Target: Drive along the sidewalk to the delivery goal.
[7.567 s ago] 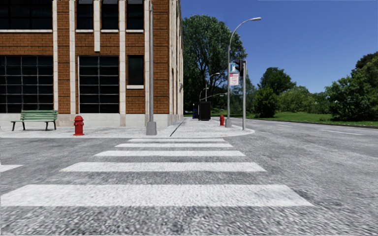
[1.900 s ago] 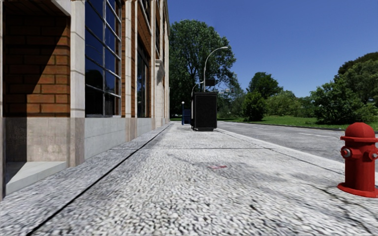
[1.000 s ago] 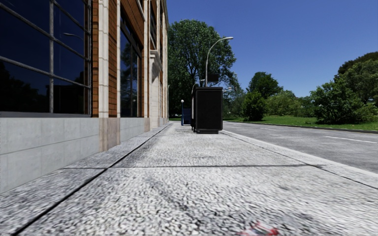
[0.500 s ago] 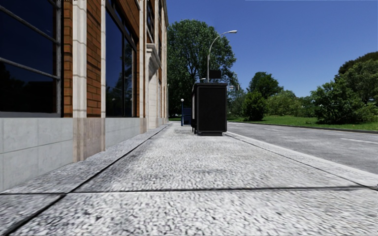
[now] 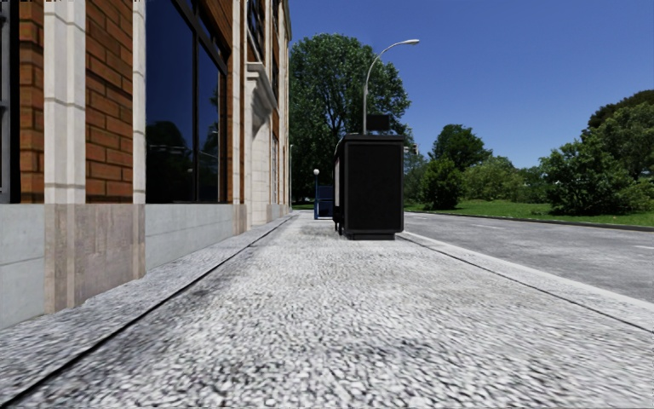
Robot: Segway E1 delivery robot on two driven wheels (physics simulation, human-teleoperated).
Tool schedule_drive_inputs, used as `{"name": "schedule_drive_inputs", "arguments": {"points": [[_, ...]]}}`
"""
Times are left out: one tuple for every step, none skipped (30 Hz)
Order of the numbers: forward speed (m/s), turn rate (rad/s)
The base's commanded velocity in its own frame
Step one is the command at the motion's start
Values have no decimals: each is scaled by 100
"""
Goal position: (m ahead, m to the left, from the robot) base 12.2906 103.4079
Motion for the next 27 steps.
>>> {"name": "schedule_drive_inputs", "arguments": {"points": [[200, 0], [200, 0], [200, 0], [200, 0], [200, 9], [200, 14], [200, 14], [200, 18], [200, 20], [200, 20], [200, 20], [200, 20], [200, 20], [200, 20], [200, 20], [200, 20], [200, 20], [200, 20], [200, 20], [200, 21], [200, 21], [200, 25], [200, 26], [200, 27], [200, 27], [200, 27], [200, 27]]}}
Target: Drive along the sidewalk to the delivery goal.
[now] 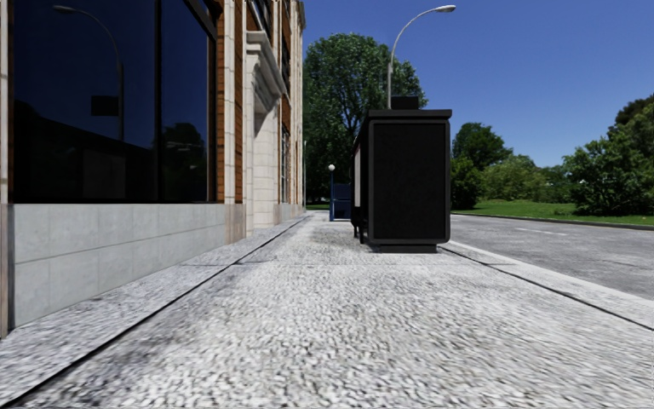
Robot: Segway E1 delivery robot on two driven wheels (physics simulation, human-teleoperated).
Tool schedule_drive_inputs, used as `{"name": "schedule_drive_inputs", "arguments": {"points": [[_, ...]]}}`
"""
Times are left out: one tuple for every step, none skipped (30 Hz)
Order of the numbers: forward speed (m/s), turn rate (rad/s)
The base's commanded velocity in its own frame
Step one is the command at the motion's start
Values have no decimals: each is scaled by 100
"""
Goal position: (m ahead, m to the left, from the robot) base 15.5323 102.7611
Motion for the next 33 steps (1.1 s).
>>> {"name": "schedule_drive_inputs", "arguments": {"points": [[200, 27], [200, 27], [200, 27], [200, 27], [200, 27], [200, 27], [200, 27], [200, 27], [200, 27], [200, 27], [200, 27], [200, 24], [200, 16], [200, 8], [200, 0], [200, 0], [200, 0], [200, 0], [200, 0], [200, 0], [200, 0], [200, 0], [200, 0], [200, 0], [200, 0], [200, 0], [200, 0], [200, 0], [200, 0], [200, 0], [200, 0], [200, 0], [200, 0]]}}
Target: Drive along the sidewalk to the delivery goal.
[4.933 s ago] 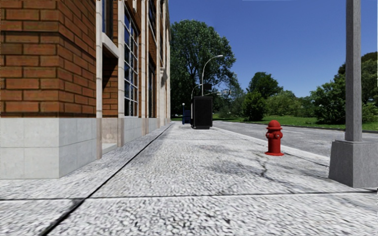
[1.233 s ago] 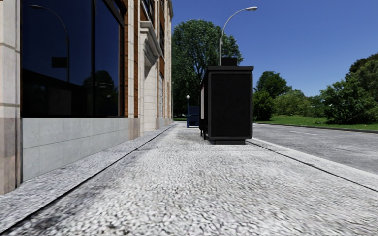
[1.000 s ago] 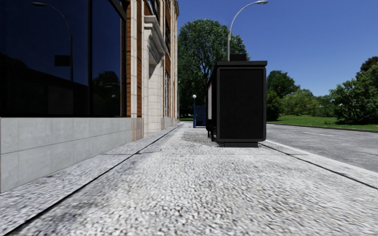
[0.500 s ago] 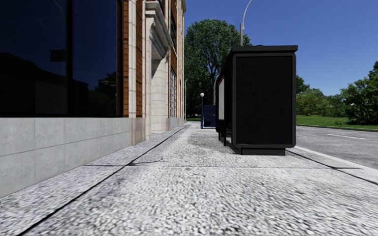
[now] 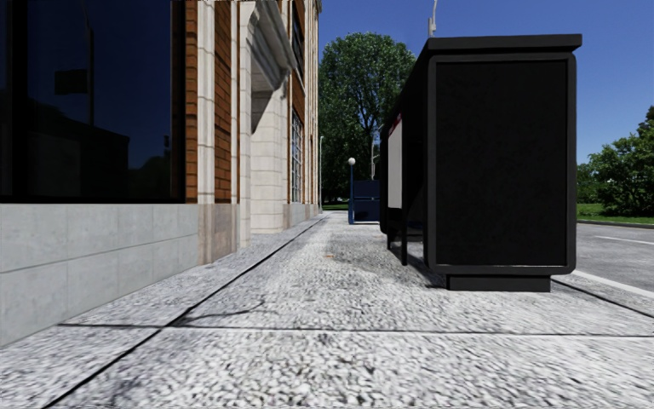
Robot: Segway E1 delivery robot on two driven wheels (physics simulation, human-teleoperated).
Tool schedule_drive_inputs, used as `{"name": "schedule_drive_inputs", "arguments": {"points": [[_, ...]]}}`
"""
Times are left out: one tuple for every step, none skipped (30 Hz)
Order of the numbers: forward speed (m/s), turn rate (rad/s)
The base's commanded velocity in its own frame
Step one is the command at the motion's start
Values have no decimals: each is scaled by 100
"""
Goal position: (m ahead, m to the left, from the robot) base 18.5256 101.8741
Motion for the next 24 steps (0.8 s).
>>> {"name": "schedule_drive_inputs", "arguments": {"points": [[200, 0], [200, 0], [200, 0], [200, 0], [200, 0], [200, 0], [200, 0], [200, 0], [200, 0], [200, 0], [200, 0], [200, 0], [200, 0], [200, 0], [200, 0], [200, 0], [200, 0], [200, 0], [200, 0], [200, 0], [200, 0], [200, 0], [200, 0], [200, 0]]}}
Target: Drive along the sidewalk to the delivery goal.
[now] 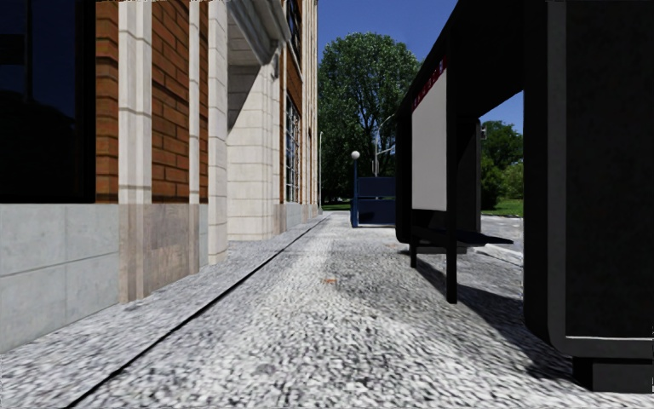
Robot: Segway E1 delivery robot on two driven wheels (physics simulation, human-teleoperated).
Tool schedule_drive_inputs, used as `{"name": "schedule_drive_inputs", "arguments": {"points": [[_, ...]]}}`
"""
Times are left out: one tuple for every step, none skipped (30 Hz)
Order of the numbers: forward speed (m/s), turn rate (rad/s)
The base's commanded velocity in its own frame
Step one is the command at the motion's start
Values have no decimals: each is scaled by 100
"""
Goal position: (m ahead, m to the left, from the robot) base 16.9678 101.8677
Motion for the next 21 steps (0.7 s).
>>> {"name": "schedule_drive_inputs", "arguments": {"points": [[200, 0], [200, 0], [200, 0], [200, 0], [200, 0], [200, 0], [200, 0], [200, 0], [200, 0], [200, 0], [200, 0], [200, 0], [200, 0], [200, 0], [200, 0], [200, 0], [200, 0], [200, 0], [200, 0], [200, 0], [200, 0]]}}
